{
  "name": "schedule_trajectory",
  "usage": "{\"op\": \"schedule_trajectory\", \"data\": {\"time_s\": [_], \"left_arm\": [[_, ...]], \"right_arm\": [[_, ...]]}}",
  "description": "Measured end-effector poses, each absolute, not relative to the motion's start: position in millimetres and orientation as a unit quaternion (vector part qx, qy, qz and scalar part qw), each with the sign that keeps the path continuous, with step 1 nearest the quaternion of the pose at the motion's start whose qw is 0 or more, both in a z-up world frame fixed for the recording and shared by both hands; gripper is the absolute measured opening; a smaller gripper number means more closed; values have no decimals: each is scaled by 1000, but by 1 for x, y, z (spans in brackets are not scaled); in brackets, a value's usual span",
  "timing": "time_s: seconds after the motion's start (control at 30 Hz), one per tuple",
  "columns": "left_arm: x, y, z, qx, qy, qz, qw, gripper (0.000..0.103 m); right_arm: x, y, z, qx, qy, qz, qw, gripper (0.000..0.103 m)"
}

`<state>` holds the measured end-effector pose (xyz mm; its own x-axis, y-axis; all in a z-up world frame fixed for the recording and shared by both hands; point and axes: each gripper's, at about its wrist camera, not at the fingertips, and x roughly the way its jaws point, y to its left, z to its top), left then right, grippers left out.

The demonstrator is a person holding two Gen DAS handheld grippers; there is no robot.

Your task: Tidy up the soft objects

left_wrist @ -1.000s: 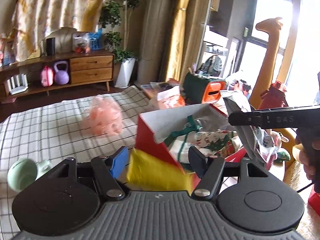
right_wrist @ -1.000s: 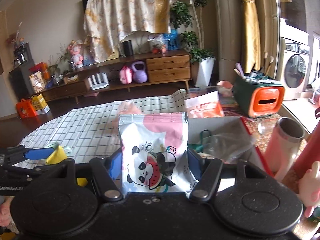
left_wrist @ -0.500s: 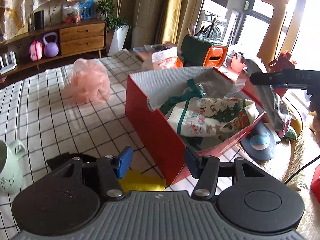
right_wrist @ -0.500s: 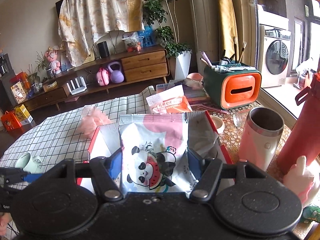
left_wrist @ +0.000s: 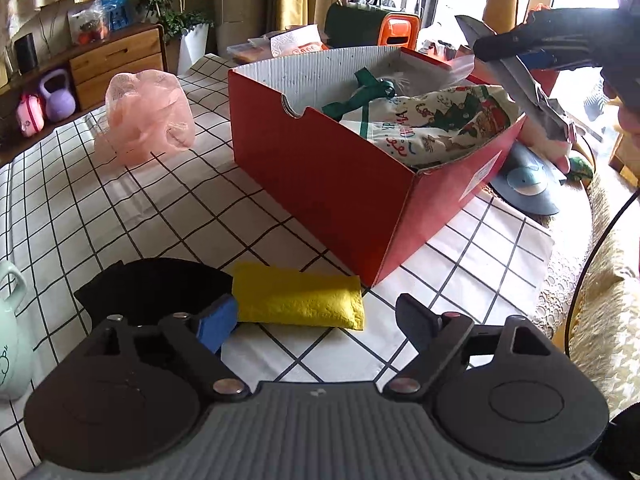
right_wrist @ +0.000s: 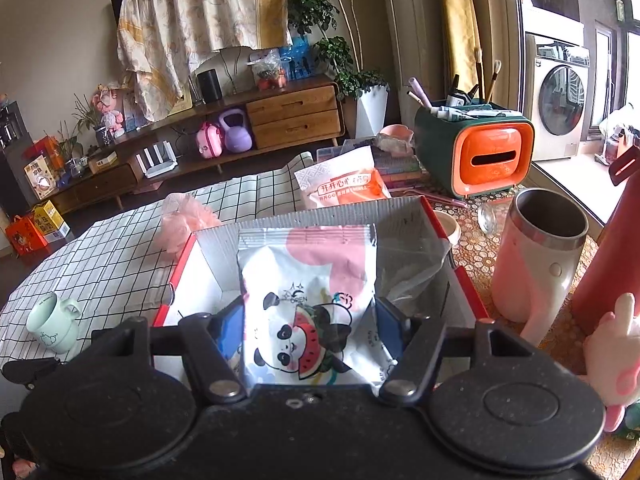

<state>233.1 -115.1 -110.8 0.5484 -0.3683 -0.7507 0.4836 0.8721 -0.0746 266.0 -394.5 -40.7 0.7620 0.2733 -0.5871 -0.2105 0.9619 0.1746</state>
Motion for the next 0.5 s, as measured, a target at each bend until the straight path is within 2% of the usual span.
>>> {"op": "schedule_trajectory", "data": {"time_s": [0.03,0.07,0.5], "left_arm": [[235,-115,-113,72,411,-246,875,101],[238,-117,-116,75,414,-247,873,103],[253,-147,-145,153,412,-223,870,103]], "right_arm": [[266,-395,-42,48,320,129,937,66],[266,-394,-42,48,321,129,937,66],[276,-387,-46,42,327,125,936,66]]}}
